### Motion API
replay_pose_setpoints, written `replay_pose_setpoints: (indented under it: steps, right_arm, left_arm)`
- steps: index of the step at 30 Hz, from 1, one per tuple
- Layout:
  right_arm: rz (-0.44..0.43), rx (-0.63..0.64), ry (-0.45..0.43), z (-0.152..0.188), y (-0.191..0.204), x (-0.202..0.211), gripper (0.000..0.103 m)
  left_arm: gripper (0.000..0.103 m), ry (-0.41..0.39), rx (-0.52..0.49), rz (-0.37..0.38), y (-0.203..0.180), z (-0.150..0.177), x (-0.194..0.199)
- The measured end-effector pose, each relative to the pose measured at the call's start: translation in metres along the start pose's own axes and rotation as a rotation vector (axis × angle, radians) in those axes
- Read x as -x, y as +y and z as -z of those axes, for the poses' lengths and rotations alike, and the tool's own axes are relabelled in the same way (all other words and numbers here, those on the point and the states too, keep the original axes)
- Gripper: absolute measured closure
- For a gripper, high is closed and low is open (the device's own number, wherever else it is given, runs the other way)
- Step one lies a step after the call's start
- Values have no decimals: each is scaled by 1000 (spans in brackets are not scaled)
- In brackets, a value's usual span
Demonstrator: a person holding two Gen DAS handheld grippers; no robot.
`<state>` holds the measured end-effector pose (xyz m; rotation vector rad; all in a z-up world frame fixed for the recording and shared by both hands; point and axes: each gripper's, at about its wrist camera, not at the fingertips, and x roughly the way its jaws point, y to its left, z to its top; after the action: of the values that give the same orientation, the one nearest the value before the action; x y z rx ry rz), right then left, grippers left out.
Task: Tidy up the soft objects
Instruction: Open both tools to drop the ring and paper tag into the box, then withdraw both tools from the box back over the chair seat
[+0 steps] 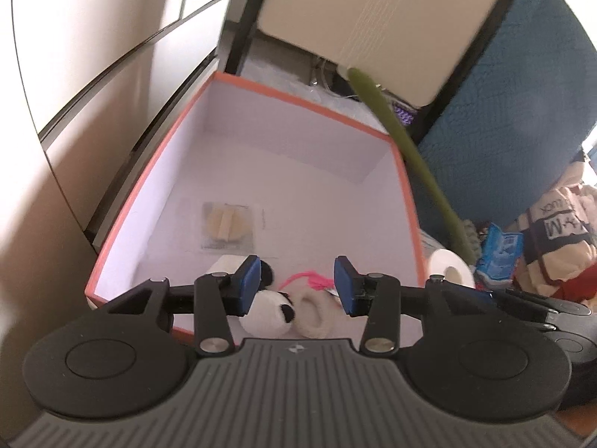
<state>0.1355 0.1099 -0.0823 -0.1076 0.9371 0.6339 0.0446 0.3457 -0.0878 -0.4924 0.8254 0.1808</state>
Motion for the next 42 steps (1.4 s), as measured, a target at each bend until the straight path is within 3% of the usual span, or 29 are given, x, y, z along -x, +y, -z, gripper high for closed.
replay_pose_setpoints:
  steps: [12, 25, 42]
  right_arm:
    - [98, -60, -123, 40, -16, 85, 56]
    - [227, -187, -191, 103, -49, 154, 56]
    - [332, -248, -244, 156, -92, 201, 56]
  left_arm:
    - [53, -48, -95, 87, -53, 31, 49]
    - [53, -17, -219, 220, -124, 82, 73]
    - [53, 2, -294, 298, -188, 130, 81]
